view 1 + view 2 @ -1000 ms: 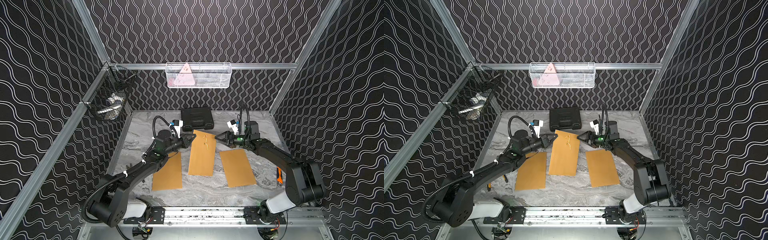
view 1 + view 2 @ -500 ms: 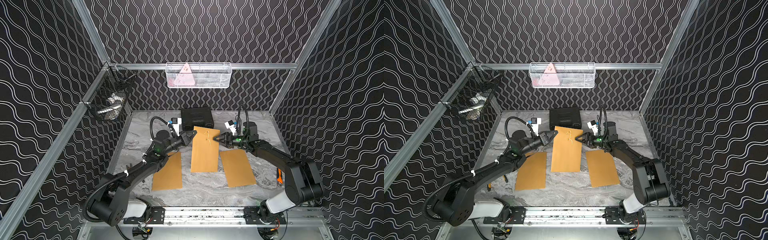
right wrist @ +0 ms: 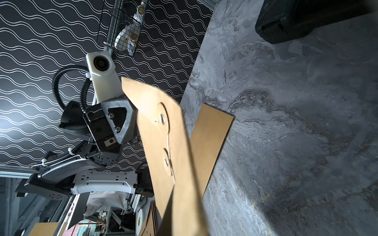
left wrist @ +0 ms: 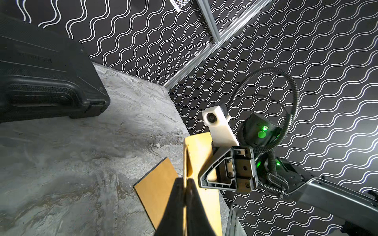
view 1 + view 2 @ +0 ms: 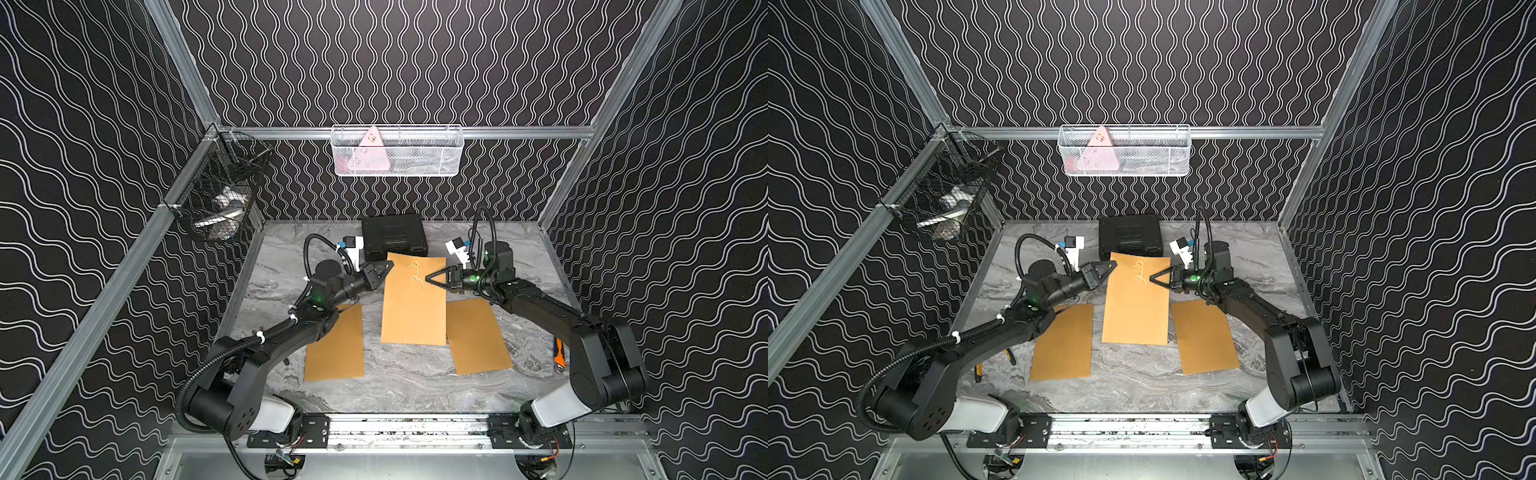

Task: Open the file bag
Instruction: Pick up the file bag from the center of the board.

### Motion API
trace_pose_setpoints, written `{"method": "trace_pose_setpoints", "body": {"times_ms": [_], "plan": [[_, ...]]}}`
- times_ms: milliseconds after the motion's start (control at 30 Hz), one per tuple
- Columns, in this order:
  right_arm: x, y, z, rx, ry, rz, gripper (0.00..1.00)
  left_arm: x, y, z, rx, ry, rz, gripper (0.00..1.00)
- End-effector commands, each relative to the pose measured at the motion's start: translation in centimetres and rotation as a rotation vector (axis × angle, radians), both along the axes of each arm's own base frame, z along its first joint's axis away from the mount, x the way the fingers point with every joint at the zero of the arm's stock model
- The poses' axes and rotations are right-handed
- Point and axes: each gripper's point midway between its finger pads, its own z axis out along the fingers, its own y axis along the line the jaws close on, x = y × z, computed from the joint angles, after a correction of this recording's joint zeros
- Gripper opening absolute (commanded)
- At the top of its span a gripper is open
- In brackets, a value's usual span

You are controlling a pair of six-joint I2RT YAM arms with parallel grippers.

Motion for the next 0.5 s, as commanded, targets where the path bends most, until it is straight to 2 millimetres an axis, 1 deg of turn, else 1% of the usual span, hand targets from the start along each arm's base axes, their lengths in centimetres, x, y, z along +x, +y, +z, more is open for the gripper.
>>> {"method": "trace_pose_setpoints", "body": {"times_ms": [0, 167, 267, 467], "plan": [[0.0, 0.3, 1.5, 0.031, -0.055, 0.018, 0.05, -0.5, -0.6, 0.2, 0.019, -0.012, -0.049, 0.13], [0.0, 0.4, 2.3, 0.044, -0.072, 0.017, 0.03, -0.8, -0.7, -0.3, 0.058, 0.0, -0.069, 0.19], [0.0, 0.4, 2.5, 0.049, -0.076, 0.018, 0.02, -1.0, -0.9, -0.4, 0.065, 0.006, -0.081, 0.2], [0.2, 0.7, 2.8, 0.051, -0.083, 0.022, 0.02, -1.1, -1.5, -0.1, 0.032, 0.005, -0.122, 0.2]]}}
